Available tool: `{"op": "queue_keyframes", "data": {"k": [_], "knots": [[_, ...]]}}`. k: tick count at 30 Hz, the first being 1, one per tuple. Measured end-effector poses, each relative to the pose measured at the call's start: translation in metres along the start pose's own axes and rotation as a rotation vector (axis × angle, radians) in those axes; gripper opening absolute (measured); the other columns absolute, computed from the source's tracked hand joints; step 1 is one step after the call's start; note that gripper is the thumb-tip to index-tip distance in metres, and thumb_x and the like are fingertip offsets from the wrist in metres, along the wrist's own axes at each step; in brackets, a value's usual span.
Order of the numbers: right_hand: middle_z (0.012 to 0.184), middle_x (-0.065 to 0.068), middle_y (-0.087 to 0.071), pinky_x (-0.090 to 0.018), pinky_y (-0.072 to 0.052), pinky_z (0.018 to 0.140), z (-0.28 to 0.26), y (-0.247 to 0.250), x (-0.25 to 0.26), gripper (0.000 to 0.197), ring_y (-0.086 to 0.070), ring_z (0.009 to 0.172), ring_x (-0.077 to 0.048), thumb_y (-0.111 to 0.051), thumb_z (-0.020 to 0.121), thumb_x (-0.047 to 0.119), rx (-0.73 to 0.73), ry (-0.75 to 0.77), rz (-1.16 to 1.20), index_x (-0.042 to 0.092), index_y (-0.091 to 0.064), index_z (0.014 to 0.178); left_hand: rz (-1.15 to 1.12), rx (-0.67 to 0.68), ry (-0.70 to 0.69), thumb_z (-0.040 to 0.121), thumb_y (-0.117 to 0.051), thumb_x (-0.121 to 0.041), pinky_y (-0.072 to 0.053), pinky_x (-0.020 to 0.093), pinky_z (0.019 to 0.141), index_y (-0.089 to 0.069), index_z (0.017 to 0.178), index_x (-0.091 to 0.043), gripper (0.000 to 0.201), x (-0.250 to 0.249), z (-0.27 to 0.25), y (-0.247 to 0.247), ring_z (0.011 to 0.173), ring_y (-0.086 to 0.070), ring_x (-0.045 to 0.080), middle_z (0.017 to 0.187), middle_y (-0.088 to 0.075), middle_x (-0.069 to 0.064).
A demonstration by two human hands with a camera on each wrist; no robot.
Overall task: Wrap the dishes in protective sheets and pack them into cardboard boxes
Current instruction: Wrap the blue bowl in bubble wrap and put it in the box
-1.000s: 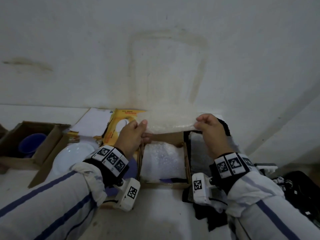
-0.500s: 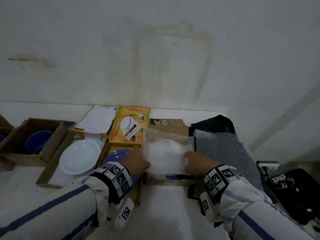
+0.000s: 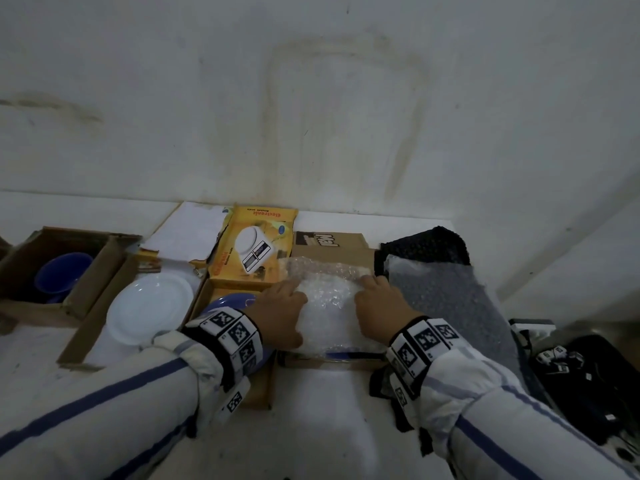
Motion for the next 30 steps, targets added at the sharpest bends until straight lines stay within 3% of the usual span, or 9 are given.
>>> {"op": "queue_keyframes", "data": {"k": [3,5,9,12,16,21,25,28,30], "knots": [[0.152,-0.018,-0.015,-0.042,-0.033,0.108,0.007,-0.013,0.005,0.040,-0.023,0.137,-0.037,-0.047,0.090,0.006,0.038,0.037,0.051,-0.001,-0.047,0.129,0.096,0.051,0.012,0.074,-0.071,-0.037,-0.007,0.042,0.119,-0.032,0.141,-0.016,0.080,-0.003,0.013,-0.009,0.147,0.002,0.029,0.159,0.005,0.012],[0.154,-0.023,-0.004,-0.042,-0.029,0.112,0.016,-0.023,0.004,0.057,-0.014,0.142,-0.039,-0.051,0.088,0.005,0.101,-0.018,0.133,-0.004,-0.029,0.140,0.166,0.078,0.007,0.071,-0.073,-0.037,-0.003,0.045,0.119,-0.035,0.136,-0.015,0.079,-0.005,0.022,-0.014,0.147,0.006,0.032,0.159,0.006,0.015],[0.155,-0.024,0.003,-0.042,-0.026,0.116,0.039,-0.040,0.004,0.094,-0.010,0.145,-0.036,-0.062,0.083,0.010,0.207,-0.094,0.241,-0.003,0.005,0.148,0.252,0.005,-0.011,0.067,-0.076,-0.039,-0.002,0.048,0.117,-0.032,0.137,-0.015,0.086,-0.008,0.033,-0.016,0.145,-0.007,0.031,0.156,-0.013,0.016],[0.156,-0.022,0.004,-0.041,-0.029,0.115,0.047,-0.041,0.002,0.109,-0.013,0.145,-0.034,-0.069,0.078,0.013,0.288,-0.108,0.256,-0.003,0.015,0.146,0.293,0.049,-0.024,0.064,-0.080,-0.044,0.005,0.052,0.116,-0.015,0.147,-0.019,0.108,-0.008,0.039,-0.014,0.145,-0.014,0.028,0.154,-0.021,0.012],[0.150,-0.023,-0.018,-0.042,-0.034,0.111,0.051,-0.033,0.002,0.103,-0.027,0.137,-0.035,-0.069,0.079,0.020,0.317,-0.096,0.139,-0.005,0.004,0.147,0.391,0.100,-0.042,0.062,-0.077,-0.058,0.009,0.060,0.112,-0.002,0.150,-0.023,0.121,-0.007,0.045,-0.010,0.145,-0.016,0.028,0.156,-0.017,0.012],[0.149,-0.023,-0.020,-0.040,-0.036,0.110,0.049,-0.028,0.005,0.102,-0.031,0.135,-0.034,-0.071,0.078,0.022,0.351,-0.061,0.129,-0.005,-0.001,0.147,0.361,0.105,-0.044,0.065,-0.074,-0.059,0.010,0.063,0.110,-0.001,0.150,-0.026,0.117,-0.005,0.044,-0.012,0.145,-0.013,0.029,0.156,-0.016,0.011],[0.137,-0.017,-0.043,-0.037,-0.042,0.100,0.032,0.003,-0.008,0.052,-0.045,0.123,-0.030,-0.064,0.086,0.019,0.268,0.087,0.014,0.001,-0.045,0.130,0.378,0.019,-0.070,0.063,-0.074,-0.061,0.007,0.059,0.112,-0.009,0.150,-0.023,0.115,-0.005,0.039,-0.009,0.143,-0.016,0.030,0.154,-0.023,0.010],[0.146,-0.012,-0.029,-0.051,-0.025,0.107,0.020,0.001,-0.013,0.065,-0.029,0.134,-0.032,-0.067,0.081,0.023,0.209,0.137,-0.187,0.008,-0.037,0.137,0.423,-0.003,-0.092,0.062,-0.073,-0.062,0.003,0.059,0.112,-0.016,0.148,-0.020,0.111,-0.008,0.034,-0.003,0.142,-0.016,0.030,0.154,-0.020,0.011],[0.149,-0.012,-0.025,-0.050,-0.023,0.107,0.013,-0.008,-0.013,0.078,-0.026,0.136,-0.031,-0.069,0.081,0.027,0.229,0.156,-0.266,0.008,-0.027,0.143,0.416,0.056,-0.090,0.067,-0.070,-0.059,0.006,0.058,0.112,-0.015,0.149,-0.019,0.107,-0.009,0.034,0.001,0.144,-0.012,0.030,0.156,-0.015,0.011]]}}
Point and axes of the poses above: each hand's wrist, its own z-axis towards the middle knuckle, its own y-axis out of the back of the hand, x = y × z, the point moved 3 cm from there along z, towards the middle knuckle
